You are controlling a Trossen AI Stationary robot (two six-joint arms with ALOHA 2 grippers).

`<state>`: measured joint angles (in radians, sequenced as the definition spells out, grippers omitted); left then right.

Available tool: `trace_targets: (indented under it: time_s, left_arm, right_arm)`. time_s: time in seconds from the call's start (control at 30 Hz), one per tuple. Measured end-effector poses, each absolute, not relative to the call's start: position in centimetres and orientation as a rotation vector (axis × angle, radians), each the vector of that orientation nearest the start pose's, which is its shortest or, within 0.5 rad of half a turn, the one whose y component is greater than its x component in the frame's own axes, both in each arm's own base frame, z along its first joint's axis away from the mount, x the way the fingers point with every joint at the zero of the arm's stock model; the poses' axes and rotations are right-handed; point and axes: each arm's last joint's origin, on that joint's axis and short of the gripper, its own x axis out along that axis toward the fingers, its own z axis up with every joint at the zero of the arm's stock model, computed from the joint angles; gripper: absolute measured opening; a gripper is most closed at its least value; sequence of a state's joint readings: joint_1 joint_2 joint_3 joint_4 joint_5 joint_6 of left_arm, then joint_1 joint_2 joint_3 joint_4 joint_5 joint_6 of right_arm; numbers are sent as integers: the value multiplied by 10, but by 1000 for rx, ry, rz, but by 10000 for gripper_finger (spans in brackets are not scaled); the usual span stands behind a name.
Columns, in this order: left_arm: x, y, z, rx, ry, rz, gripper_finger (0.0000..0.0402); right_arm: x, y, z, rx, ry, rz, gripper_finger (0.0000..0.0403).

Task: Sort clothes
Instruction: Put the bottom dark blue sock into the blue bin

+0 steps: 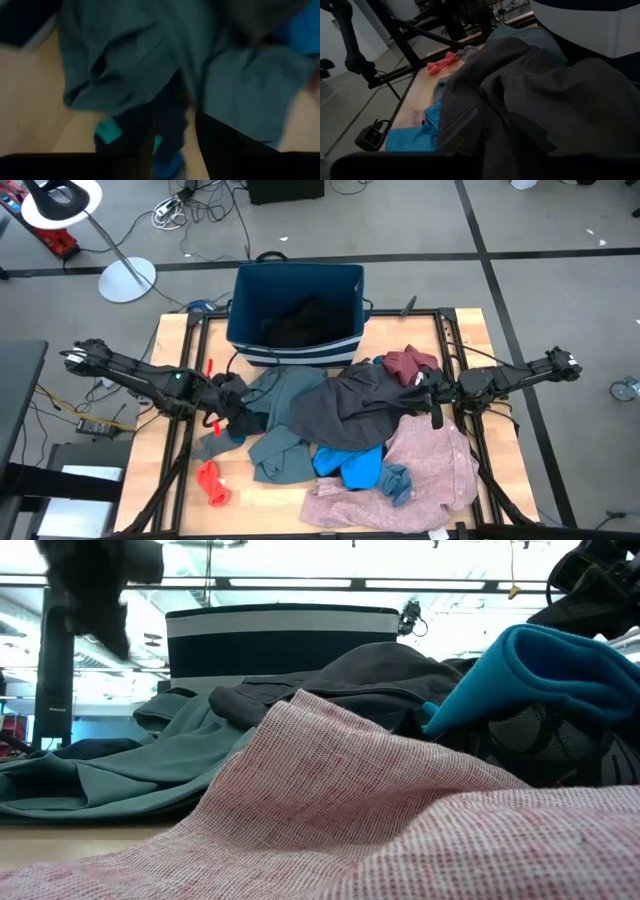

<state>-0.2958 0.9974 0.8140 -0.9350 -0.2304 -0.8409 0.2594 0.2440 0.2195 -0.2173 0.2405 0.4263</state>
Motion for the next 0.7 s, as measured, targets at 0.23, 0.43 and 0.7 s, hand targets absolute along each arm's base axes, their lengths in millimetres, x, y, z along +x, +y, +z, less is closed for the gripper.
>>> trace_targets:
  time_s: [0.23,0.43,0.7]
  left_arm:
    - [153,-41,204,-441,1174,412,146]
    - [157,-45,178,-489,1136,269,146]
    - [164,-47,171,-428,1088,209,146]
  right_arm:
    - [102,20,198,365,234,-31,89]
    - [102,20,198,365,234,-31,89]
    - [102,20,198,364,234,-32,89]
